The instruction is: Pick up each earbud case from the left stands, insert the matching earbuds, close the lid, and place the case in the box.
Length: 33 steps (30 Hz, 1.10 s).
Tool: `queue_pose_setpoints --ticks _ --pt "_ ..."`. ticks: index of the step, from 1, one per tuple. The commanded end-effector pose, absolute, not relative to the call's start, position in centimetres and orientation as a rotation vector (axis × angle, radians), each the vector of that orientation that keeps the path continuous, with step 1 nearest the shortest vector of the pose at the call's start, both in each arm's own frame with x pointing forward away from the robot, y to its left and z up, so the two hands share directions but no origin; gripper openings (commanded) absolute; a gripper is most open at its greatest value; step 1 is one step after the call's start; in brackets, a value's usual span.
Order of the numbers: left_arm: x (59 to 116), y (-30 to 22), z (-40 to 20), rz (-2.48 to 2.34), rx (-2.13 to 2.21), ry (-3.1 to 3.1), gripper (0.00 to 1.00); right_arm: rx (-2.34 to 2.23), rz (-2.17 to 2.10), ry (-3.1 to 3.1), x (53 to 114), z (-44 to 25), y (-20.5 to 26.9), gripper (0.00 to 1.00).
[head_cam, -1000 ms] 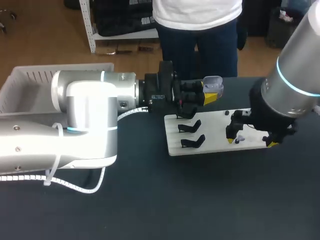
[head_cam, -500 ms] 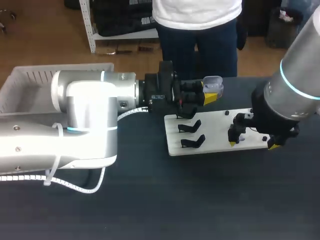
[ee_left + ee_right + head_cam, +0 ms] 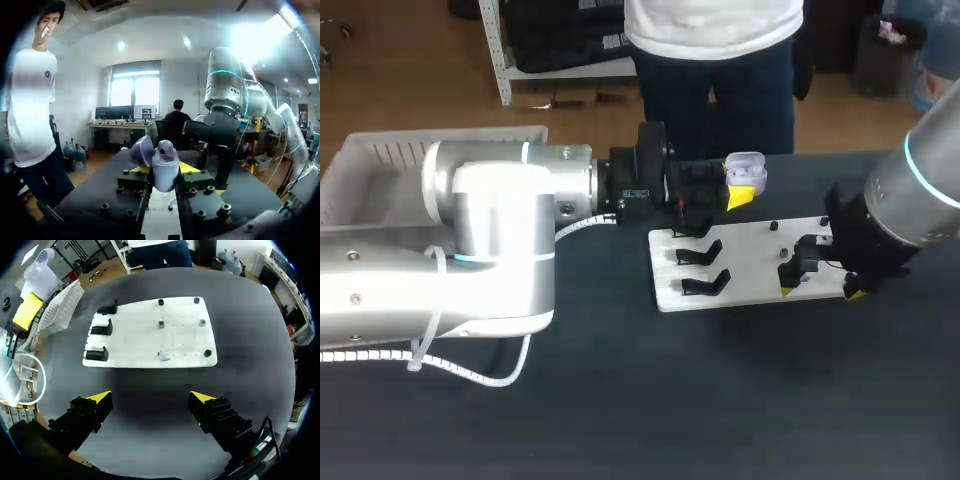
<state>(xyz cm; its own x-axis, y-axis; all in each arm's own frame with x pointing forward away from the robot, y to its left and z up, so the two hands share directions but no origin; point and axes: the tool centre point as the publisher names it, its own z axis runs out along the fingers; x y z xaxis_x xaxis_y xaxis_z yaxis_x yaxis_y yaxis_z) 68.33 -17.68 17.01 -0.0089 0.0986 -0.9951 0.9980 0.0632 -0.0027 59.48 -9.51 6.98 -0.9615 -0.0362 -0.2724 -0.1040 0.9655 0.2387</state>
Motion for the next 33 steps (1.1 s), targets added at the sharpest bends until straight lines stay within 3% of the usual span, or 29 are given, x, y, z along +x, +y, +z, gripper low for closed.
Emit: queue_pose_setpoints --ticks 1,3,5,7,13,16,33 --pt "68.2 -17.7 16.8 -1.113 1.222 1.308 0.00 -0.132 0.398 2.845 61.1 5.4 -9.6 0.90" --pt "68.2 -17.7 16.8 -1.113 1.222 1.308 0.00 -0.134 0.410 2.845 61.4 5.1 -9.7 0.93" --pt "68.2 -17.7 16.8 -1.113 1.222 1.308 0.00 -0.140 0.414 2.852 61.6 4.8 -9.9 0.88" --pt "68.2 -17.7 16.8 -1.113 1.222 1.308 0.00 -0.140 0.415 2.853 61.9 4.6 -10.0 0.73" --pt "68.2 -17.7 16.8 -1.113 1.222 1.308 0.00 -0.166 0.449 2.853 62.7 4.3 -10.1 0.64" --pt "68.2 -17.7 16.8 -1.113 1.222 1.308 0.00 -0.187 0.455 2.853 63.2 3.9 -10.0 0.51" --pt "68.2 -17.7 16.8 -1.113 1.222 1.308 0.00 -0.231 0.463 2.859 65.2 2.4 -10.0 0.48"
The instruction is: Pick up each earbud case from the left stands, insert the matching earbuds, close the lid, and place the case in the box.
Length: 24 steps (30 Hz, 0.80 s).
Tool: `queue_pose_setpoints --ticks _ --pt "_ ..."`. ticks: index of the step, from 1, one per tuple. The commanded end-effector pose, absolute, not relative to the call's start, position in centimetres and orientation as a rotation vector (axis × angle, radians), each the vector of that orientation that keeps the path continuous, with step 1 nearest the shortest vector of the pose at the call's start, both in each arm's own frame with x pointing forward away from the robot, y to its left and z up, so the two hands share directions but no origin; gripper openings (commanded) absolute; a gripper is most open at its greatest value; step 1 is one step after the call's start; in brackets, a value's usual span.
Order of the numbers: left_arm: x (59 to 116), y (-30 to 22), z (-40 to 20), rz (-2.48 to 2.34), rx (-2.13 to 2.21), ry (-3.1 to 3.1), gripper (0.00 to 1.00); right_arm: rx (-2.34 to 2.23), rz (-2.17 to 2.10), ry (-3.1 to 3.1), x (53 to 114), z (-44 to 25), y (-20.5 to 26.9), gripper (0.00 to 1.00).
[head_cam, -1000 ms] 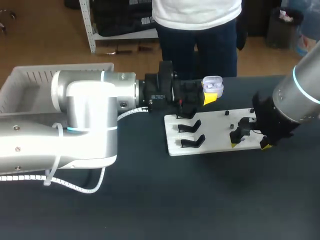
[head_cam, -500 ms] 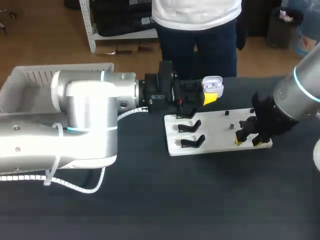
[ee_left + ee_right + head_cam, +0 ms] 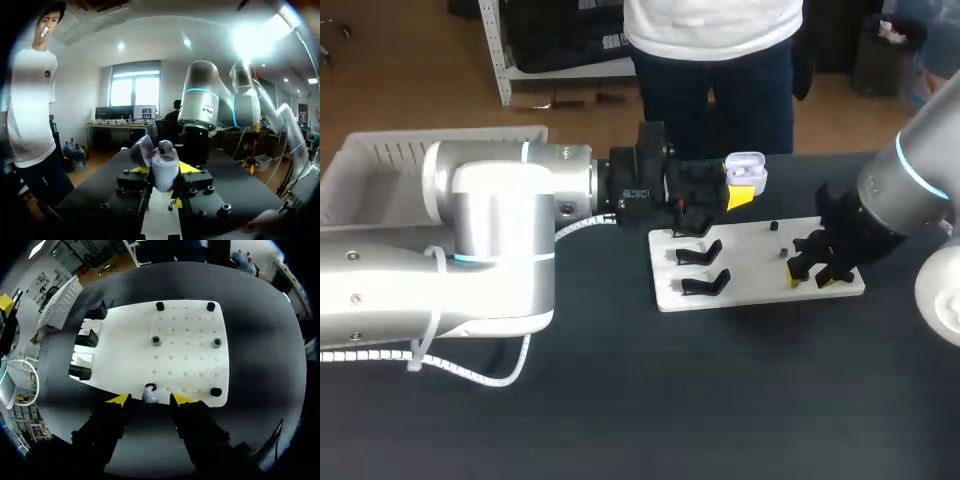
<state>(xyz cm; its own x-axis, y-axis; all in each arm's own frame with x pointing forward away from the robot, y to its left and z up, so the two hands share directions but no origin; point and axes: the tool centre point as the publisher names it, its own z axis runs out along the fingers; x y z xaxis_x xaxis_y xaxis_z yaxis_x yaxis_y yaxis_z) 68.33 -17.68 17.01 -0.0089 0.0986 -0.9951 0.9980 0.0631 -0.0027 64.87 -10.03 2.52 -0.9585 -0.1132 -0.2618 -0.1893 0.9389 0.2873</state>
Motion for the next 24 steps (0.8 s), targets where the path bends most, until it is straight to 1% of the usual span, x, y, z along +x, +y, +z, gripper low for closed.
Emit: queue_pose_setpoints --ticks 1,2,5,9,10,16,20,22,24 --pt "68.19 -17.71 16.81 -1.113 1.222 1.308 0.00 -0.231 0.464 2.859 65.28 2.35 -9.99 0.48" --pt "68.19 -17.71 16.81 -1.113 1.222 1.308 0.00 -0.231 0.466 2.859 65.30 2.26 -10.00 0.47" --pt "68.19 -17.71 16.81 -1.113 1.222 1.308 0.00 -0.226 0.469 2.859 65.28 2.13 -9.99 0.41" --pt "68.19 -17.71 16.81 -1.113 1.222 1.308 0.00 -0.220 0.474 2.858 65.20 2.06 -10.02 0.37" --pt "68.19 -17.71 16.81 -1.113 1.222 1.308 0.00 -0.220 0.478 2.857 65.19 2.05 -10.03 0.33" --pt "68.19 -17.71 16.81 -1.113 1.222 1.308 0.00 -0.217 0.480 2.861 65.26 1.85 -9.90 0.36" --pt "68.19 -17.71 16.81 -1.113 1.222 1.308 0.00 -0.224 0.476 2.860 65.45 1.83 -9.76 0.35" --pt "68.19 -17.71 16.81 -1.113 1.222 1.308 0.00 -0.224 0.474 2.861 65.57 1.82 -9.75 0.31" --pt "68.19 -17.71 16.81 -1.113 1.222 1.308 0.00 -0.223 0.474 2.862 65.59 1.82 -9.75 0.24"
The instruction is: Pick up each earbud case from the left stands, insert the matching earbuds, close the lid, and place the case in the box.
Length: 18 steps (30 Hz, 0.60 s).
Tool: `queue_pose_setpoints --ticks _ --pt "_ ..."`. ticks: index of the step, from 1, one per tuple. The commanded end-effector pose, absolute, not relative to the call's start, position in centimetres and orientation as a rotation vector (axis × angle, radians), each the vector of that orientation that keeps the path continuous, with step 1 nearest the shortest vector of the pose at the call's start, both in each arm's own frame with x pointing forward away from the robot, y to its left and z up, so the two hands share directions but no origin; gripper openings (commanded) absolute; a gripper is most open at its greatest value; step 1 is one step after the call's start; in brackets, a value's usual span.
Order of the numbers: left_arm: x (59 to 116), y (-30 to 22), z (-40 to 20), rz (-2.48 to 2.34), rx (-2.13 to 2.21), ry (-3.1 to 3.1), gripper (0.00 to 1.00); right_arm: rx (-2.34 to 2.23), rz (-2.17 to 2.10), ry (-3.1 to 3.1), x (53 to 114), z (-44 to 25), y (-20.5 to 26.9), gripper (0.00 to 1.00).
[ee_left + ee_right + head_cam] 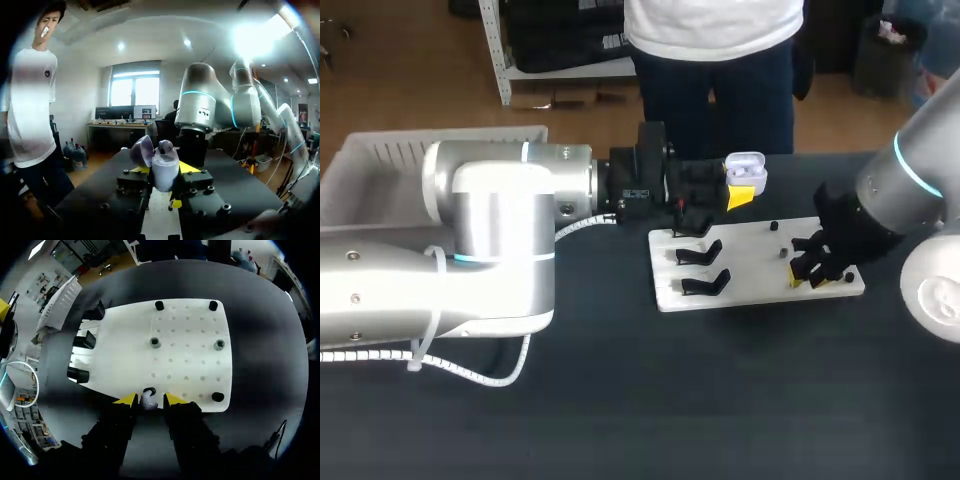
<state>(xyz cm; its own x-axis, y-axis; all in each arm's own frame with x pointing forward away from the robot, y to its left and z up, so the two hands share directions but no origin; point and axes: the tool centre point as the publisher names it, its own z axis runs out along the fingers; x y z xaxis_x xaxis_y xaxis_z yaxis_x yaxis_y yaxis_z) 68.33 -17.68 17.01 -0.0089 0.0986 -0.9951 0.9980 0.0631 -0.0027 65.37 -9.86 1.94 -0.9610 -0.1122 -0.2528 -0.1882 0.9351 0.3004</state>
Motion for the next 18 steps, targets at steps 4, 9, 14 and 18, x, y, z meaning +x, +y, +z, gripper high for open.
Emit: queue_pose_setpoints --ticks 4,9,14,18 --pt "68.2 -17.7 16.8 -1.113 1.222 1.308 0.00 -0.226 0.470 2.862 65.6 1.8 -9.7 0.02" --pt "68.2 -17.7 16.8 -1.113 1.222 1.308 0.00 -0.226 0.469 2.862 65.5 1.8 -9.6 0.00" --pt "68.2 -17.7 16.8 -1.113 1.222 1.308 0.00 -0.232 0.465 2.855 65.3 2.5 -9.4 0.00" --pt "68.2 -17.7 16.8 -1.113 1.222 1.308 0.00 -0.233 0.455 2.832 65.1 3.6 -9.3 0.00"
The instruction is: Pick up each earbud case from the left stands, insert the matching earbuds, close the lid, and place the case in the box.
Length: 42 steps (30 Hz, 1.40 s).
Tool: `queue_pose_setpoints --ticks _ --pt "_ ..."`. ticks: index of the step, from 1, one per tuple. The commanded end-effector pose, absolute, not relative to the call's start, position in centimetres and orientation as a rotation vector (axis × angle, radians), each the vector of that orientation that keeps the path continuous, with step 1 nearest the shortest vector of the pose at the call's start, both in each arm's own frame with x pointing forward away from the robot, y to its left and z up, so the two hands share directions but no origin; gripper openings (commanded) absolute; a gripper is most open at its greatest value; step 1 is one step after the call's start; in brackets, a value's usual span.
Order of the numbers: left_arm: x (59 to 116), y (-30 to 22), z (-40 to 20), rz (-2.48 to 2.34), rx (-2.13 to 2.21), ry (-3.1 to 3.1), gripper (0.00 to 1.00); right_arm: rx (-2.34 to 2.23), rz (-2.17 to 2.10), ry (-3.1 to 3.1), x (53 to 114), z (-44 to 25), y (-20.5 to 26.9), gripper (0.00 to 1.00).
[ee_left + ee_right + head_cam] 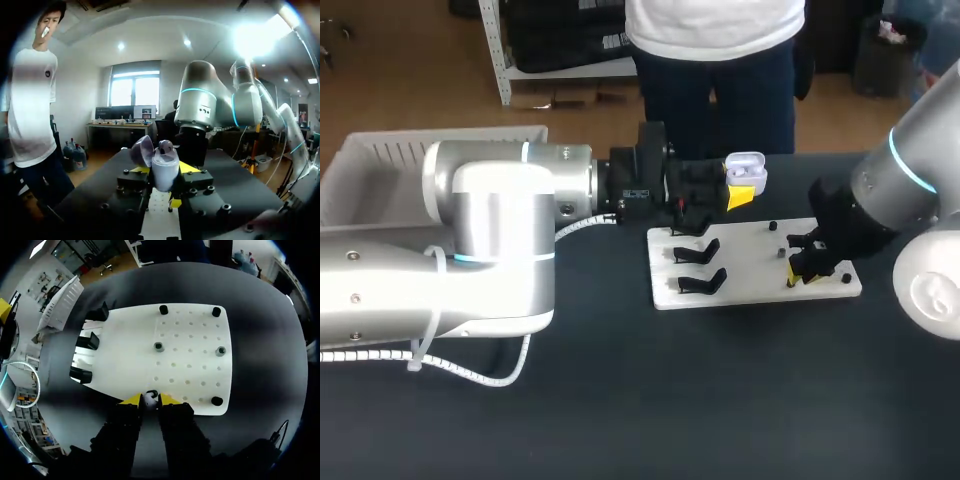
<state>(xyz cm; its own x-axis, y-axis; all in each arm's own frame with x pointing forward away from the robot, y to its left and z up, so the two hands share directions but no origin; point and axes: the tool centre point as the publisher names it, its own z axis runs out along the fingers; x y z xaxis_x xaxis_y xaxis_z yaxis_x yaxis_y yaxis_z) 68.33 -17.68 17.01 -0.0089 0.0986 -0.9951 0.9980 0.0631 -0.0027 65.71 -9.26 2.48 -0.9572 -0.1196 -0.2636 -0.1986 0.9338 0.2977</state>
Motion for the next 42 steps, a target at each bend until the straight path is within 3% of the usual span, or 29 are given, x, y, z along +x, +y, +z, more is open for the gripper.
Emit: queue_pose_setpoints --ticks 1,25,42 --pt "68.2 -17.7 16.8 -1.113 1.222 1.308 0.00 -0.234 0.447 2.827 65.1 3.9 -9.2 0.00" --pt "68.2 -17.7 16.8 -1.113 1.222 1.308 0.00 -0.518 0.113 2.910 58.0 12.6 -10.2 0.00" --pt "68.2 -17.7 16.8 -1.113 1.222 1.308 0.00 -0.658 0.004 2.899 58.2 20.1 -6.4 0.00"
